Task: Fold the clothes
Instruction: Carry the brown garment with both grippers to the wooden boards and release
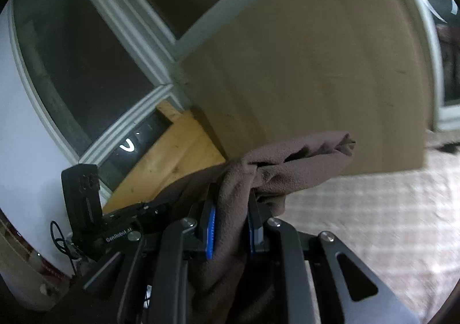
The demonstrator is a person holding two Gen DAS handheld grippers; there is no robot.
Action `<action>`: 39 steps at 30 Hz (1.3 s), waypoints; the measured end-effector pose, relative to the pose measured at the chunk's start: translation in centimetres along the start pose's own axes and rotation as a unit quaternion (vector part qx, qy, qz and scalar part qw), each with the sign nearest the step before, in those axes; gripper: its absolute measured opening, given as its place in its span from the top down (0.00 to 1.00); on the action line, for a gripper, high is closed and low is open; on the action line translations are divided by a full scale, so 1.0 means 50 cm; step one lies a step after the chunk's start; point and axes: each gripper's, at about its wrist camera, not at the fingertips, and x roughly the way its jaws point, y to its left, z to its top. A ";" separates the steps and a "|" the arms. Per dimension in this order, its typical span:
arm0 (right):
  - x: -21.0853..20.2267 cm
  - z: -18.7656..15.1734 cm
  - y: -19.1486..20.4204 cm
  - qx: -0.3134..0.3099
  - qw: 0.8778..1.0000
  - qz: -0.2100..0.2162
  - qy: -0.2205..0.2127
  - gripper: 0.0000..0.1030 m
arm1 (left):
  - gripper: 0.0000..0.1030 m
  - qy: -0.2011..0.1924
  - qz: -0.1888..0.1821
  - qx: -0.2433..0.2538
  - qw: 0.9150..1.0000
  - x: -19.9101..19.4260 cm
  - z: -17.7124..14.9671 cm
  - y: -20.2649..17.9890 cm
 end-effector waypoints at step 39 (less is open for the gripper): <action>0.439 -0.086 -0.030 -0.107 0.955 -0.186 0.205 0.79 | 0.69 0.095 0.101 -0.071 0.988 0.254 -0.114 0.257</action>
